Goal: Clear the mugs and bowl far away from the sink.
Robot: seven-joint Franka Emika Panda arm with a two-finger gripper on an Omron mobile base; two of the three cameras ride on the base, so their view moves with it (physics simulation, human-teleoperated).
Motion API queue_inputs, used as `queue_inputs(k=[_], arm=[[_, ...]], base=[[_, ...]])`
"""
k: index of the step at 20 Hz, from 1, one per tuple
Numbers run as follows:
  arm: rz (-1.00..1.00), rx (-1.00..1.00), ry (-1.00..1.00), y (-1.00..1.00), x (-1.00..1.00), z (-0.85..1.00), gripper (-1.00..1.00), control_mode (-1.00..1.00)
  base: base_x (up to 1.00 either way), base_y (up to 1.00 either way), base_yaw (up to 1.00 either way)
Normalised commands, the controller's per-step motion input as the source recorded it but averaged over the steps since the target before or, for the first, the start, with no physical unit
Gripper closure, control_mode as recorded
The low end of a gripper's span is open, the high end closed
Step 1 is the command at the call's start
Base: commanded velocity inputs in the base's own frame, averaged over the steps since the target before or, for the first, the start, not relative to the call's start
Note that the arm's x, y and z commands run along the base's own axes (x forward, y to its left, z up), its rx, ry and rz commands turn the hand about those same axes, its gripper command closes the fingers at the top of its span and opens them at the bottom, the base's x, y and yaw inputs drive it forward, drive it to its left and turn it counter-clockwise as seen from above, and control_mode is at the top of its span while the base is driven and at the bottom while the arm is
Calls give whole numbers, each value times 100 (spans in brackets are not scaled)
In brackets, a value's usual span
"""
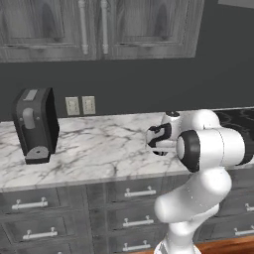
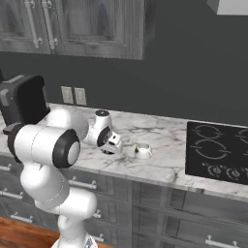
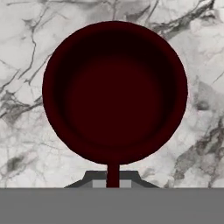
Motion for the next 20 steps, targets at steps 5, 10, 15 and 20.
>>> queue_inputs(k=[5, 10, 15, 20], arm=[[-11, 0, -4, 0, 19, -53, 100, -100], [-7, 0, -7, 0, 20, -38, 100, -100], [-5, 0, -2, 2, 3, 3, -100, -100], [-1, -2, 0, 10, -13, 54, -100, -100]], base=[[0, 0, 0], [0, 0, 0], [0, 0, 0], [0, 0, 0]])
